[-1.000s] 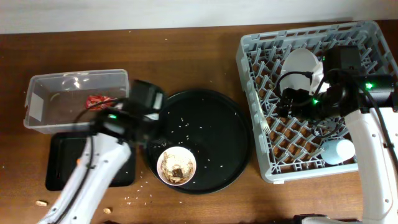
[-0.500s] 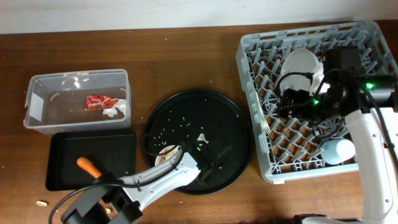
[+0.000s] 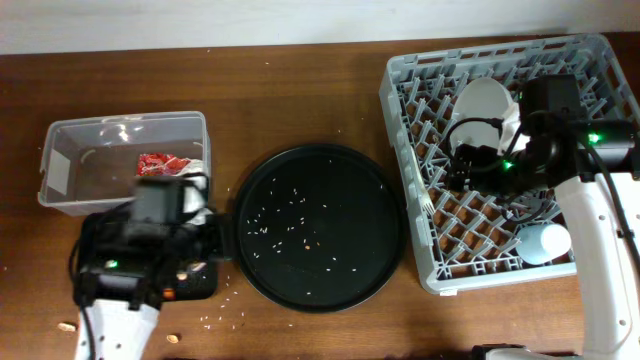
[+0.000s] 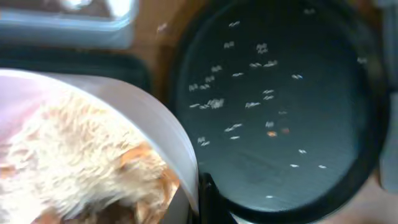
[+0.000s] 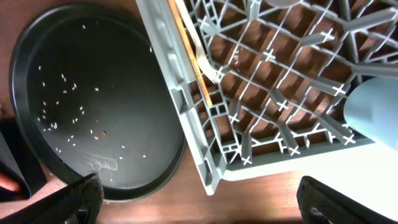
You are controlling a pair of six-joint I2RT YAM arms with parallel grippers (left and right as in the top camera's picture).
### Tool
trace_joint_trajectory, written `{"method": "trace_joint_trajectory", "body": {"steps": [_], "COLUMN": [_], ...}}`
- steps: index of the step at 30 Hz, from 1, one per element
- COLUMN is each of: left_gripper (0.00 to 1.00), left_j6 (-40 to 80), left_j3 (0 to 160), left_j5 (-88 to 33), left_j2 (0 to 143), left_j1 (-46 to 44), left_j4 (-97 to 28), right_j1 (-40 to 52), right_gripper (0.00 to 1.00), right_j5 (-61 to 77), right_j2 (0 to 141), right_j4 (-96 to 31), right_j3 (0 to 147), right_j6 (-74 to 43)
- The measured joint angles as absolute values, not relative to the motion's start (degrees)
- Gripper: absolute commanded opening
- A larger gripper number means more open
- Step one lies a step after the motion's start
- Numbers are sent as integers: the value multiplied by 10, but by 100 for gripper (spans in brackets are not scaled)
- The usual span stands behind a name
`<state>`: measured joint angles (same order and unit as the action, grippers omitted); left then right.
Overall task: Sort waste into correct bins and load items into the dishwasher rack
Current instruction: 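Grasp the pink bowl with the left gripper and tip its food onto the black tray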
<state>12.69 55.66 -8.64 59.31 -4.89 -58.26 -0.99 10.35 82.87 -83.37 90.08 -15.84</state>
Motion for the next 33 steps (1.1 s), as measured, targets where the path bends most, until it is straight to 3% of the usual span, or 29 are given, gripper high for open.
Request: {"method": "trace_joint_trajectory", "body": {"steps": [5, 9, 15, 16, 21, 33], "left_gripper": [0, 0, 0, 0, 0, 0], "left_j6": [0, -83, -135, -144, -151, -182], "left_j3": [412, 355, 319, 318, 317, 316], "left_j5": [-320, -493, -641, -709, -800, -827], "left_j2": [591, 590, 641, 643, 643, 705], "left_j1": [188, 321, 360, 382, 481, 527], "left_j4": [-450, -407, -343, -342, -355, -315], "right_j1": [-10, -10, -10, -10, -10, -10], "right_gripper": [99, 99, 99, 99, 99, 99], "right_j5": [103, 103, 103, 103, 103, 103], "right_j2": [829, 829, 829, 829, 829, 829], "right_j4": [-834, -834, -837, -839, -841, -841], "right_j3": [901, 901, 901, 901, 901, 901], "right_j6": [-158, -158, -158, -158, -158, -158]}}
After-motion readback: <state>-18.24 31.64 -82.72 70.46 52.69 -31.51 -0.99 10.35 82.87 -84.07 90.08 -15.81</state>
